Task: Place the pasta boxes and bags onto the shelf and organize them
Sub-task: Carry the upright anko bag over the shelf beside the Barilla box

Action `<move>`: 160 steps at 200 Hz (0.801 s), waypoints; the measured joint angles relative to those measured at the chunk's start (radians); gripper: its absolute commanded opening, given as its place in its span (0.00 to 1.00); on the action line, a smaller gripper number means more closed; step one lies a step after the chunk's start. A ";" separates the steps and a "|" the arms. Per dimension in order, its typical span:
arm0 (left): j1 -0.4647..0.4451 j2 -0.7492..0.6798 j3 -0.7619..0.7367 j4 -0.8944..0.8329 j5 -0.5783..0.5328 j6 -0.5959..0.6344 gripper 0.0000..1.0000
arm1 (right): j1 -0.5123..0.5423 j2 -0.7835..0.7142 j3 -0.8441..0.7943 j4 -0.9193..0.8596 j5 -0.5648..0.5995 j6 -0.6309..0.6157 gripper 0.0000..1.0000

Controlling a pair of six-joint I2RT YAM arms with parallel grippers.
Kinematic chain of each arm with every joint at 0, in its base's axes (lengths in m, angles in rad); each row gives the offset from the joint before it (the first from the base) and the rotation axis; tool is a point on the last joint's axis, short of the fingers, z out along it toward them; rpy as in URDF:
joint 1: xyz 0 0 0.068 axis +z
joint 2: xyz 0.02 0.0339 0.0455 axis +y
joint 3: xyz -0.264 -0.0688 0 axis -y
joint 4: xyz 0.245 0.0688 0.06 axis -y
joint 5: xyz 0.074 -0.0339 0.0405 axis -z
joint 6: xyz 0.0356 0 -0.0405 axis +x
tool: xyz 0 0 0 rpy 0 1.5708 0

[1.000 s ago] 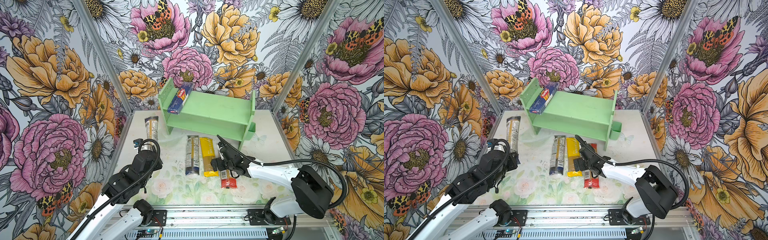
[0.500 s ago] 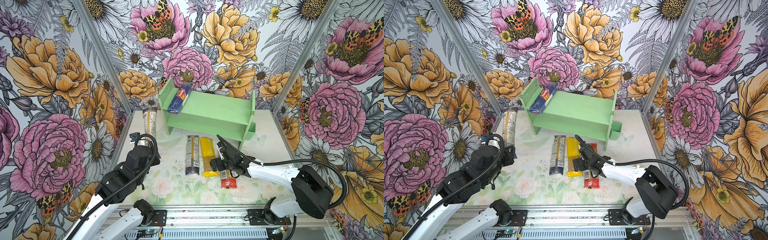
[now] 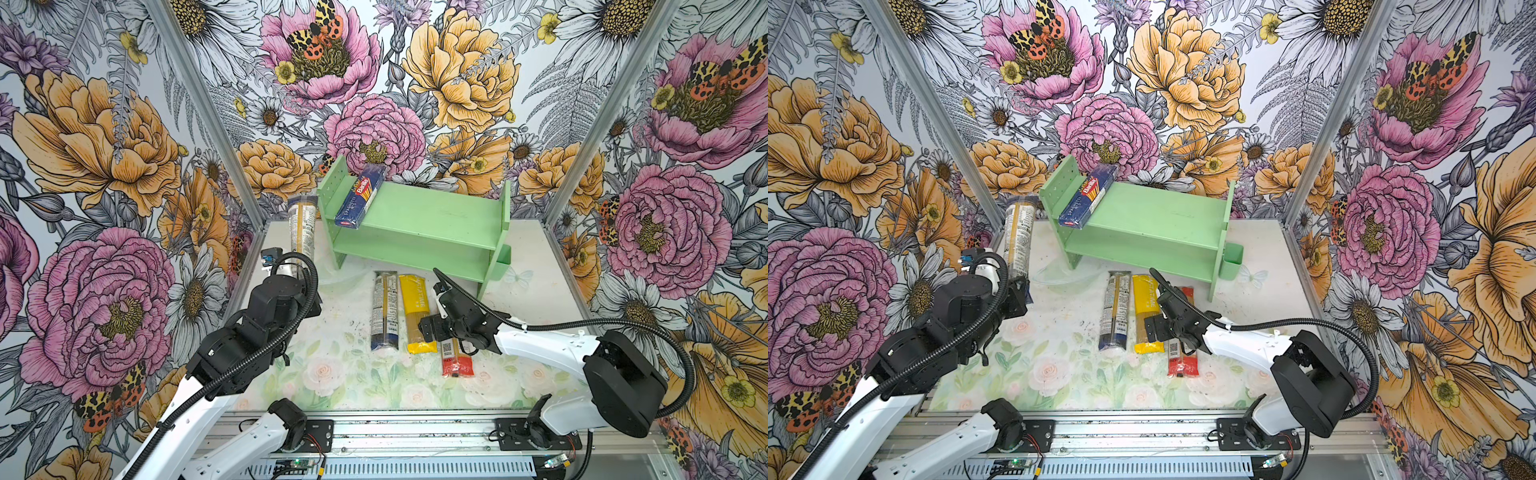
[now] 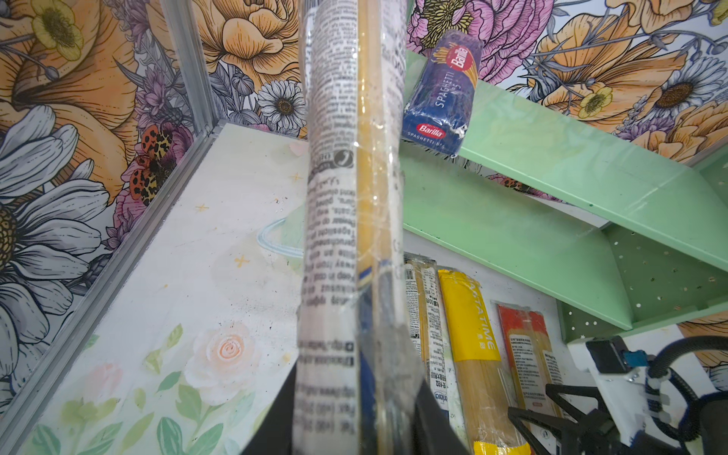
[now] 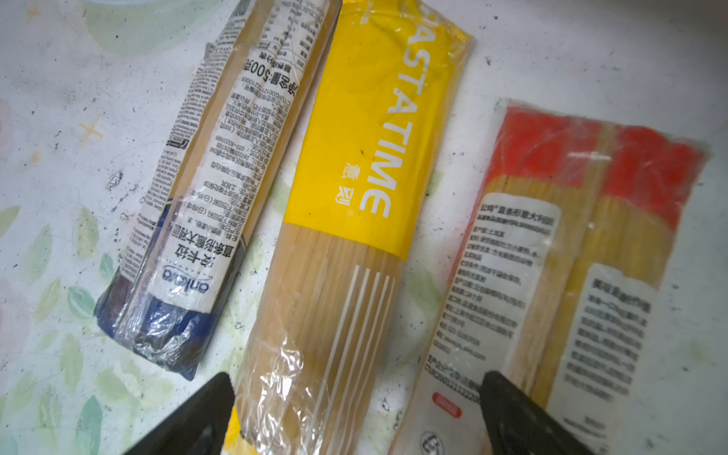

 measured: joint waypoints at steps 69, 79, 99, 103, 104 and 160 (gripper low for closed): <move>0.000 0.117 0.132 0.031 0.055 0.074 0.00 | 0.000 -0.001 0.000 0.000 0.000 0.000 0.99; 0.000 0.130 0.148 0.044 0.070 0.086 0.00 | 0.000 -0.003 0.000 0.000 0.000 -0.001 0.99; 0.000 0.154 0.182 0.056 0.093 0.097 0.00 | 0.000 -0.010 0.000 0.000 0.000 -0.001 1.00; 0.000 0.160 0.189 0.058 0.098 0.098 0.00 | 0.000 -0.013 0.000 0.000 0.000 0.000 1.00; 0.000 0.161 0.191 0.058 0.098 0.098 0.00 | 0.000 -0.013 0.000 0.000 0.000 -0.001 1.00; -0.006 0.261 0.277 0.109 0.151 0.127 0.00 | 0.000 -0.023 0.000 0.000 0.000 0.000 0.99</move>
